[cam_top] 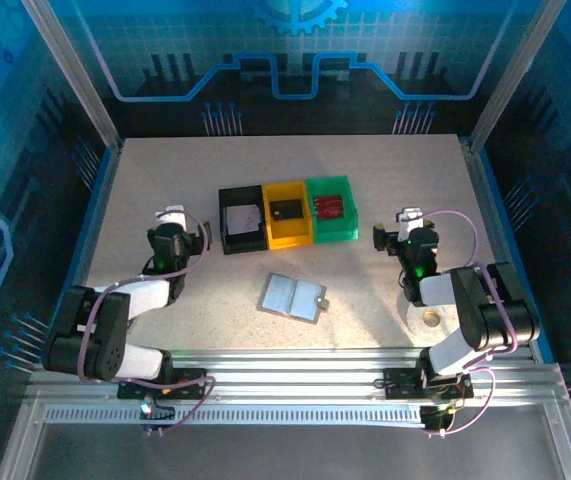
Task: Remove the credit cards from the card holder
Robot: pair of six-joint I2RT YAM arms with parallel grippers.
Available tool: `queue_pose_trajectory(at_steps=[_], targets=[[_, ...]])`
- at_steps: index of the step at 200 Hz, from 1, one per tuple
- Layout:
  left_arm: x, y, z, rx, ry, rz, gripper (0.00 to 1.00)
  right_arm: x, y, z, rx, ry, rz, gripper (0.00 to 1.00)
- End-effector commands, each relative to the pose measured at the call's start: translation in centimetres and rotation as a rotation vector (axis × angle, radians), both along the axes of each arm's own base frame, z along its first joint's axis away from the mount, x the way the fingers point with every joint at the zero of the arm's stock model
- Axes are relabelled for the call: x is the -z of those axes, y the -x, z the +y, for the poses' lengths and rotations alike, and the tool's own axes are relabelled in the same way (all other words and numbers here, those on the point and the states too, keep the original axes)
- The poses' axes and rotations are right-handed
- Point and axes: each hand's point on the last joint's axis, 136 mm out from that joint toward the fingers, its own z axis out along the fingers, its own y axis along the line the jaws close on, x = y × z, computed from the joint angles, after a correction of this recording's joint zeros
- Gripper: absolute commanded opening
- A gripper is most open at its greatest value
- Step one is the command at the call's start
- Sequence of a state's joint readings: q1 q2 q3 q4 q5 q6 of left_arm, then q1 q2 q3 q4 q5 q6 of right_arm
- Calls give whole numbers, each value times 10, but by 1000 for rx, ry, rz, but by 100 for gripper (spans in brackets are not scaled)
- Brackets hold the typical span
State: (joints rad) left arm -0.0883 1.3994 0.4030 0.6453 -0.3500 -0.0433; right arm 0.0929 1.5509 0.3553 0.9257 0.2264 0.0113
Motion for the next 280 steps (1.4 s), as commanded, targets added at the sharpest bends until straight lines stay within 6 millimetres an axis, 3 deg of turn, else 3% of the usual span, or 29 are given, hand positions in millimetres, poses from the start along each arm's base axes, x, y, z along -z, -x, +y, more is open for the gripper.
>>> queue_pose_trajectory(at_steps=[1, 37, 62, 280], targets=[[-16, -14, -3, 40, -13, -85, 99, -13, -7, -5, 17, -18, -39, 100], [-5, -21, -8, 80, -3, -73, 99, -14, -7, -5, 15, -18, -40, 100], [3, -17, 3, 43, 30, -87, 99, -14, -7, -5, 14, -18, -40, 100], [3, -16, 3, 43, 22, -112, 99, -14, -7, -5, 13, -17, -40, 100]])
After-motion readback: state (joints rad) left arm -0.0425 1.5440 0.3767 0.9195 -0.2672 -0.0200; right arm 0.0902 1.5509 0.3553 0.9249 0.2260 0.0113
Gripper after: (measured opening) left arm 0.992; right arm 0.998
